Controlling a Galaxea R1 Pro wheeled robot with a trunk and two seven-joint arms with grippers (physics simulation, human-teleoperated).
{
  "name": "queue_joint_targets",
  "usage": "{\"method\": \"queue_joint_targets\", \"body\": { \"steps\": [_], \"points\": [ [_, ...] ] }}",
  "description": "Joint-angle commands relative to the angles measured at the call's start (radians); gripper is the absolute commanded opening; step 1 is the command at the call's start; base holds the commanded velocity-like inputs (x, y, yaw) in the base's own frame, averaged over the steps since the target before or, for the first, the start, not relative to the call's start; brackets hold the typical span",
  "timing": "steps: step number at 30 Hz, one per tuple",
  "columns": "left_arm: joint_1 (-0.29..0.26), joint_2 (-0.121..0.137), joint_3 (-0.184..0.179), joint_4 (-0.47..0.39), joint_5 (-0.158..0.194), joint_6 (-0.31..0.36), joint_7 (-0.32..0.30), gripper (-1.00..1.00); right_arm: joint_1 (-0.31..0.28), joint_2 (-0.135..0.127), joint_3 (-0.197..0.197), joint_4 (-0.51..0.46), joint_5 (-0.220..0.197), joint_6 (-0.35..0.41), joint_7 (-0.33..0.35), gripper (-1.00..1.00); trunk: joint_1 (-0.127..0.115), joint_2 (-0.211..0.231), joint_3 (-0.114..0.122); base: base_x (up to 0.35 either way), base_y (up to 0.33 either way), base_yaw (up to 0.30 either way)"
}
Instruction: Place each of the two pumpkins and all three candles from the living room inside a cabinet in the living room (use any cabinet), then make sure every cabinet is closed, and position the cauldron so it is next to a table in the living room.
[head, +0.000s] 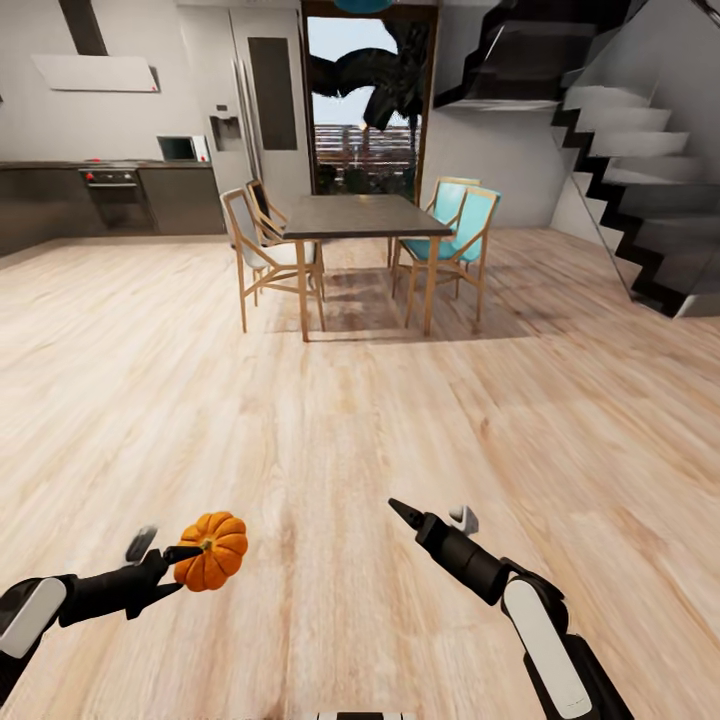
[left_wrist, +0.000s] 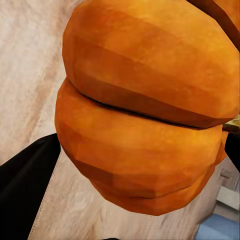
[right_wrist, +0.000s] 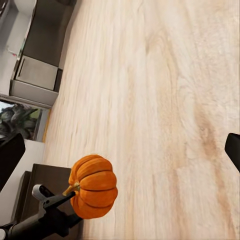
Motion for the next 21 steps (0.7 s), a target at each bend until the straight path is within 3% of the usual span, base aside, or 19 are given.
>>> {"method": "queue_joint_targets", "body": {
  "steps": [1, 6, 11, 15, 21],
  "points": [
    [0.0, -0.001, -0.002, 0.0, 0.002, -0.001, 0.004, -1.0, 0.0, 0.0, -0.002, 0.0, 0.0, 0.0, 0.0, 1.0, 0.0, 0.0, 0.001, 0.0, 0.0, 0.244],
    [0.0, -0.001, -0.001, 0.0, 0.0, -0.001, 0.006, -1.0, 0.0, 0.001, 0.003, 0.0, -0.001, -0.03, -0.001, 1.0, 0.0, 0.0, 0.002, 0.0, -0.034, 0.117],
    [0.0, -0.001, 0.001, 0.0, 0.001, -0.002, 0.005, -1.0, 0.0, 0.001, 0.006, 0.0, -0.003, -0.056, -0.003, 1.0, 0.0, 0.0, 0.0, 0.0, -0.234, 0.061],
    [0.0, -0.002, 0.001, 0.0, 0.002, -0.002, 0.004, -1.0, 0.0, 0.001, 0.005, 0.0, -0.002, -0.057, -0.004, 1.0, 0.0, 0.0, -0.002, 0.0, -0.233, 0.195],
    [0.002, 0.0, 0.002, 0.0, 0.001, 0.0, 0.003, -1.0, -0.001, 0.001, 0.006, -0.001, -0.002, -0.053, -0.012, 1.0, 0.0, 0.0, -0.009, 0.0, -0.036, 0.221]
  ]
}}
